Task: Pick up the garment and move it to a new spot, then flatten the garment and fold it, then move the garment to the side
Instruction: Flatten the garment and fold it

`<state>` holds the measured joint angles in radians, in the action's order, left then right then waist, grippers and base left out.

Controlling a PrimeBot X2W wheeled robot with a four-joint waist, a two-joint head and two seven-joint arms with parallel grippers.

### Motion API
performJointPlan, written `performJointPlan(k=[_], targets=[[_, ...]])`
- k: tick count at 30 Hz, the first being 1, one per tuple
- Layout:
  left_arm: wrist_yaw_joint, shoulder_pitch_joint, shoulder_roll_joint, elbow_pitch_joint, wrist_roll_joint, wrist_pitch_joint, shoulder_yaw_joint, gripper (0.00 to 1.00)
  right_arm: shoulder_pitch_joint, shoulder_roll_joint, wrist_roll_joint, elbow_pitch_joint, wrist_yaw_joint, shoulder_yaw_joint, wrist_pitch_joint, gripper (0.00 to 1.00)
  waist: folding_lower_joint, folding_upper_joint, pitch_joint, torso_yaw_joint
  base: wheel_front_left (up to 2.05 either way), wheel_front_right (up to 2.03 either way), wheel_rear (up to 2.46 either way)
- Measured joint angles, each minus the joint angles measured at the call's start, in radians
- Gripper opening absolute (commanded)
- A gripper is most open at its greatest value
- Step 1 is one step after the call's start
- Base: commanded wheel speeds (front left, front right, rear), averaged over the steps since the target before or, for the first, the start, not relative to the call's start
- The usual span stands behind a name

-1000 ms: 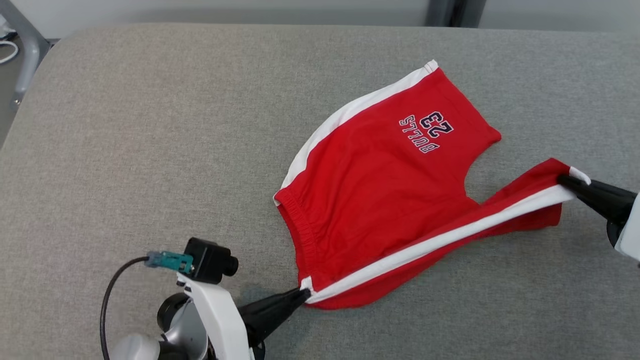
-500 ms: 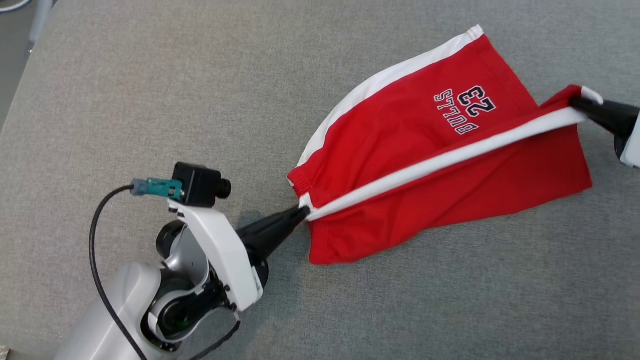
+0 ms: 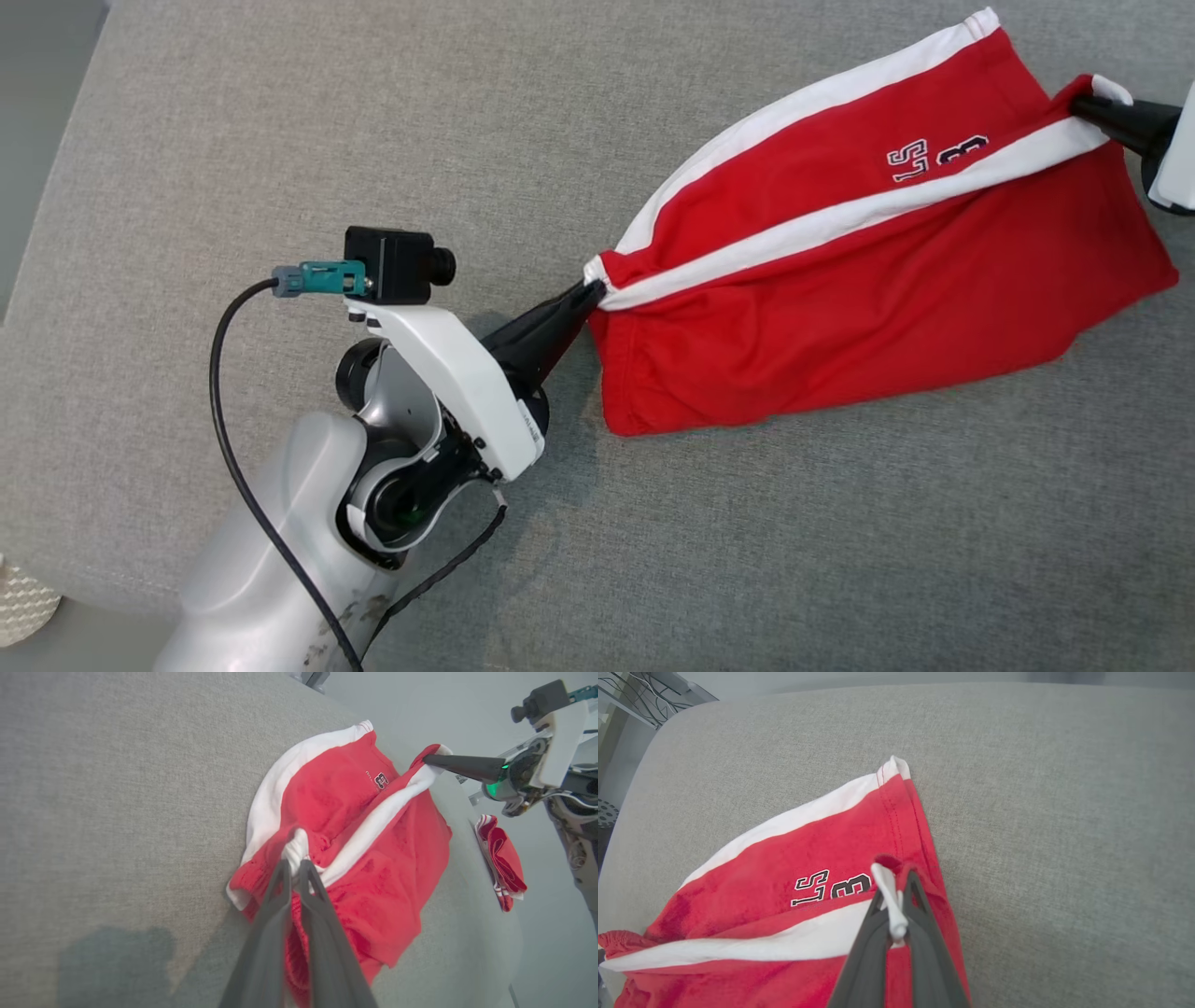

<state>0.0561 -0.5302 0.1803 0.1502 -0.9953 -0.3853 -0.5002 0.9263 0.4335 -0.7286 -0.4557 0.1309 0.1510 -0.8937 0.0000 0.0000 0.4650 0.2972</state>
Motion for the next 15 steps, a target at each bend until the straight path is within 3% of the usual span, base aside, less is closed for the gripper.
performJointPlan(k=[15], targets=[[0.023, -0.056, -0.055, 0.107, 0.002, 0.064, -0.003, 0.0, 0.095, 0.015, 0.015, -0.095, 0.0, 0.089, 0.143, 0.0, 0.0, 0.0, 0.032, 0.052, 0.0, 0.0, 0.0]])
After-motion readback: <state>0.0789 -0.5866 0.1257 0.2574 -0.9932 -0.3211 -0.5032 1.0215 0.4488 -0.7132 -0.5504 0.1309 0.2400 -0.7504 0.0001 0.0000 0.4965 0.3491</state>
